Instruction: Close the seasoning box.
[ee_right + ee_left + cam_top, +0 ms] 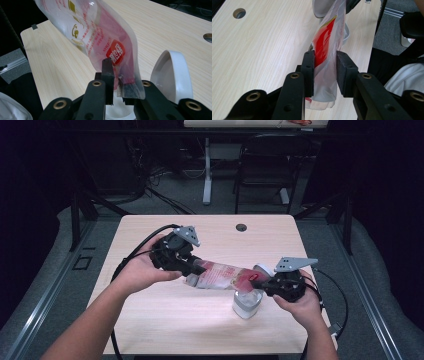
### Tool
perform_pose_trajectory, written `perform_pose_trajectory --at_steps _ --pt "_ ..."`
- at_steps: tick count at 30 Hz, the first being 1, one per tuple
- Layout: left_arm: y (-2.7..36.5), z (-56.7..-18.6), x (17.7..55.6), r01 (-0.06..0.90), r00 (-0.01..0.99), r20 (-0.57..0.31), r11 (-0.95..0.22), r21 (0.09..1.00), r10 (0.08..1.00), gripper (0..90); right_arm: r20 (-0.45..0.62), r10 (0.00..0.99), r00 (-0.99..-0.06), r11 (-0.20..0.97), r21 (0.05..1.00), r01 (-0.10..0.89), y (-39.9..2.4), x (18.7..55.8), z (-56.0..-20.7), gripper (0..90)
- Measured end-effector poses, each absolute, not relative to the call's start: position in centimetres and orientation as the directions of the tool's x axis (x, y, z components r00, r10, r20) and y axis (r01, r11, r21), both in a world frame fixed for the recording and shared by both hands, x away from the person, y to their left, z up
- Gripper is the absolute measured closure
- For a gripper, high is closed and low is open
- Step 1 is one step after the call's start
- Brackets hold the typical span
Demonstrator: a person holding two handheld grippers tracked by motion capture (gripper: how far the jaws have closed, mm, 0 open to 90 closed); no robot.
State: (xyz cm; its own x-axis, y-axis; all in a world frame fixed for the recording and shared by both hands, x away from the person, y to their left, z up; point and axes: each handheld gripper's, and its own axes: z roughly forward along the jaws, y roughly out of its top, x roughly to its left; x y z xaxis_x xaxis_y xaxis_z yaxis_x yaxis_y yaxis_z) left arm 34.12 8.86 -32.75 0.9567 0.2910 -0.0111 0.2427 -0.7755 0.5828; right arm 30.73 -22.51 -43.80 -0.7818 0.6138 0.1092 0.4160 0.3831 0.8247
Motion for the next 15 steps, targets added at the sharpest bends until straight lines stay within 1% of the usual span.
perform_pose_trajectory --at_steps 15 --pt "8.68 -32.62 34.11 0.238 0.958 -0.007 -0.78 0.579 0.288 70.7 0.109 0.617 -0.779 0.382 0.824 0.418 -22.48 30.72 -43.83 83.0"
